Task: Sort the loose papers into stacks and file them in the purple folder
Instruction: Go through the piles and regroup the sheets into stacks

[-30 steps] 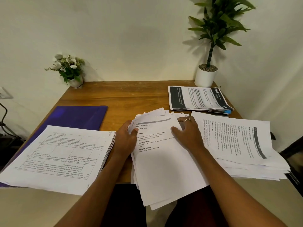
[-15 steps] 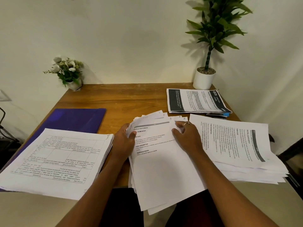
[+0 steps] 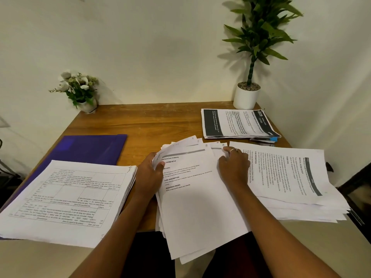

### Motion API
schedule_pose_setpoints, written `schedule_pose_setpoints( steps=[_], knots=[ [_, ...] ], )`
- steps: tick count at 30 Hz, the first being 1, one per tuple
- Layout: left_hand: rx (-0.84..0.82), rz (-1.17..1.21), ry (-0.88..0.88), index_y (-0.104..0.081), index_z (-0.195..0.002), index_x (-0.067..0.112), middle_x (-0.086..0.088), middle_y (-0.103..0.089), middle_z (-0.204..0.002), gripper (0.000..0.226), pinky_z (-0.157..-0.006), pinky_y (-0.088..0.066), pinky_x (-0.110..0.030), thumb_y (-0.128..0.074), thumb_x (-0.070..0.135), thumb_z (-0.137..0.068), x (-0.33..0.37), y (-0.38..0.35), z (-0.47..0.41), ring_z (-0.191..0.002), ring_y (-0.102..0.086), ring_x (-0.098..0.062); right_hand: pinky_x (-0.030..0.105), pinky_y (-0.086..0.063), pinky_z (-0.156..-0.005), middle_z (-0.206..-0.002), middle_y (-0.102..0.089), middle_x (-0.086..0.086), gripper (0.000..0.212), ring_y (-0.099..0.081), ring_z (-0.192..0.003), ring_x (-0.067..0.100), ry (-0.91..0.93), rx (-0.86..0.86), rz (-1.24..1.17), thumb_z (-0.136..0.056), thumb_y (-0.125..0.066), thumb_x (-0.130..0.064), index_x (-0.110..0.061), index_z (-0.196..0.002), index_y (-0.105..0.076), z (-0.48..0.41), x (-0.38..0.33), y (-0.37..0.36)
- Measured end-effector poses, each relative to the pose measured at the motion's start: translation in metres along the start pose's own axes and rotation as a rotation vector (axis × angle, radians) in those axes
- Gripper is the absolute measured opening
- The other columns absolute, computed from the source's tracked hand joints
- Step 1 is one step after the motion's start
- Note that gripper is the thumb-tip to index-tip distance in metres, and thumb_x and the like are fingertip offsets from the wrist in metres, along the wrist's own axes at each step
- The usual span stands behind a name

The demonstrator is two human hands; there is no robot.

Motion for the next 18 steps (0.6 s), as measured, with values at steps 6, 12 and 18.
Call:
schedule_pose_setpoints(
  steps=[6, 12, 18],
  knots=[
    [0.007, 0.004, 0.011, -0.047, -0.146, 0.010, -0.010, -0.055, -0.145, 0.050, -0.101, -0.048, -0.045, -0.061, 0.024, -0.100, 0.0004, -0.0013, 0.0000, -0.129, -0.054, -0.033, 0.043, -0.051, -0.101, -0.129, -0.066, 0.003, 0.035, -0.055, -0.117, 0.019, -0.031, 0.008, -0.130, -0.094, -0.061, -0.014, -0.025, -0.128, -0.065, 0.0011, 0.0011, 0.0008],
    [0.007, -0.007, 0.035, -0.042, -0.151, 0.009, -0.013, -0.049, -0.151, 0.056, -0.108, -0.043, -0.045, -0.061, 0.024, -0.100, -0.0017, -0.0027, -0.0021, -0.137, -0.048, -0.034, 0.042, -0.051, -0.101, -0.114, -0.073, 0.000, 0.027, -0.062, -0.107, 0.019, 0.041, 0.013, -0.165, -0.093, -0.055, -0.008, -0.022, -0.107, -0.074, 0.0015, 0.0028, 0.0021],
    [0.006, 0.018, 0.040, -0.046, -0.148, 0.010, -0.011, -0.053, -0.147, 0.053, -0.103, -0.046, -0.046, -0.062, 0.026, -0.100, -0.0031, -0.0021, -0.0025, -0.132, -0.052, -0.034, 0.033, -0.040, -0.099, -0.124, -0.068, -0.001, 0.027, -0.055, -0.114, 0.017, 0.072, -0.020, -0.014, -0.095, -0.057, -0.015, -0.022, -0.112, -0.076, -0.0002, 0.0026, -0.0012]
  ],
)
Point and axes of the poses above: each hand's wrist, its own z-axis away from the middle knuckle, its own y-axis out of the back of the hand, x = y × z, the point moved 3 cm from there along -z, towards the middle knuckle
